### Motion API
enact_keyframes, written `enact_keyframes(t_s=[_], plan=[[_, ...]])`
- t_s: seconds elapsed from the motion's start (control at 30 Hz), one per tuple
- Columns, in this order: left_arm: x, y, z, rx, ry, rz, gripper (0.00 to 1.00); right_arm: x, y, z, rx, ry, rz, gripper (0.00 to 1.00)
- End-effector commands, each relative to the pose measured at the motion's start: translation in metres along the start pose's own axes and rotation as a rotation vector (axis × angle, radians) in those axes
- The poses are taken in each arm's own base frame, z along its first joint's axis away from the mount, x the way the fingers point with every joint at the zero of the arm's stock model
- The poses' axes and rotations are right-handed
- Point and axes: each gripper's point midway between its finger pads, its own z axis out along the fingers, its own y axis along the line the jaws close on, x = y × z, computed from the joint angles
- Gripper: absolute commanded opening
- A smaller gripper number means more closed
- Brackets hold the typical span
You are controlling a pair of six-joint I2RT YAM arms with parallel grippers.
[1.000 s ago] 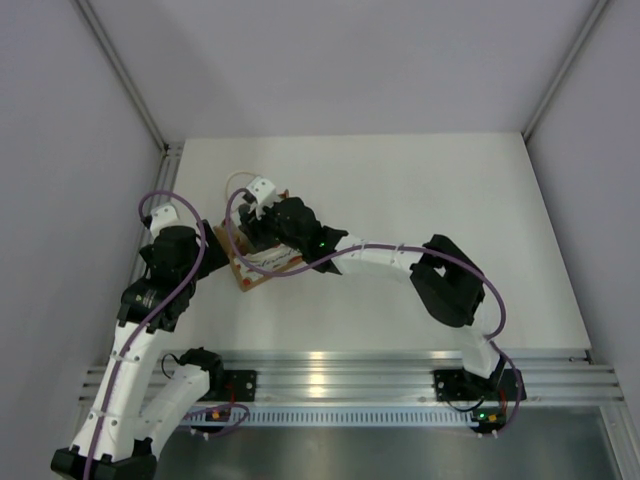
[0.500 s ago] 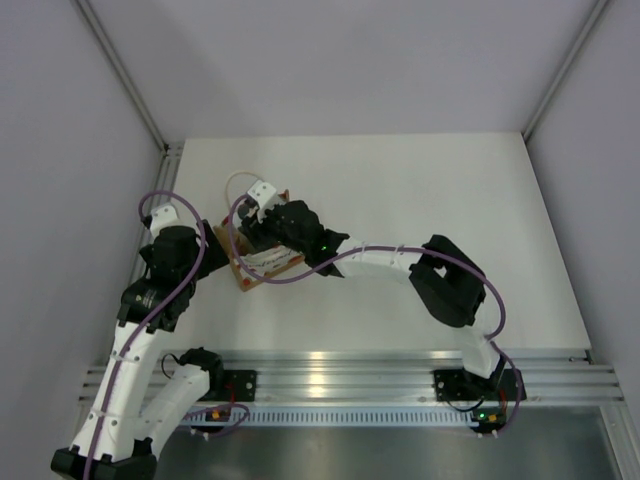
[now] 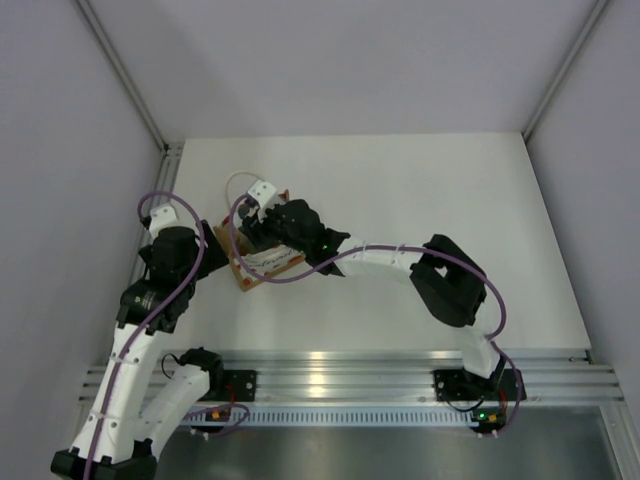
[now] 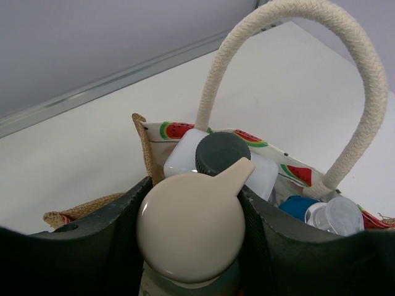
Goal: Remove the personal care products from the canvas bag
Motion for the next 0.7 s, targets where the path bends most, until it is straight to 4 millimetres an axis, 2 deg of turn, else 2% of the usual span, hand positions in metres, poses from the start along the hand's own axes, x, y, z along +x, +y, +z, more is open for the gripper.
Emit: enact_keyframes(t_s=[0.0, 0.27, 0.53, 0.67], plan=[[-0.007, -0.003, -0.002, 0.015, -0.032, -0.018, 0.98, -0.139, -0.001, -0.025, -0.019, -0.326, -0.011, 0.0], [-0.008, -0.002, -0.003, 0.016, -0.036, -0.02, 0.98, -0.158, -0.003, -0.033, -0.023, -0.357, -0.018, 0.0], [-0.008, -0.002, -0.003, 0.016, -0.036, -0.019, 0.98, -0.166, -0.007, -0.034, -0.028, -0.369, -0.013, 0.0], [-0.008, -0.002, -0.003, 0.016, -0.036, -0.02, 0.98, -0.179, -0.007, -0.037, -0.034, -0.386, -0.017, 0.0]])
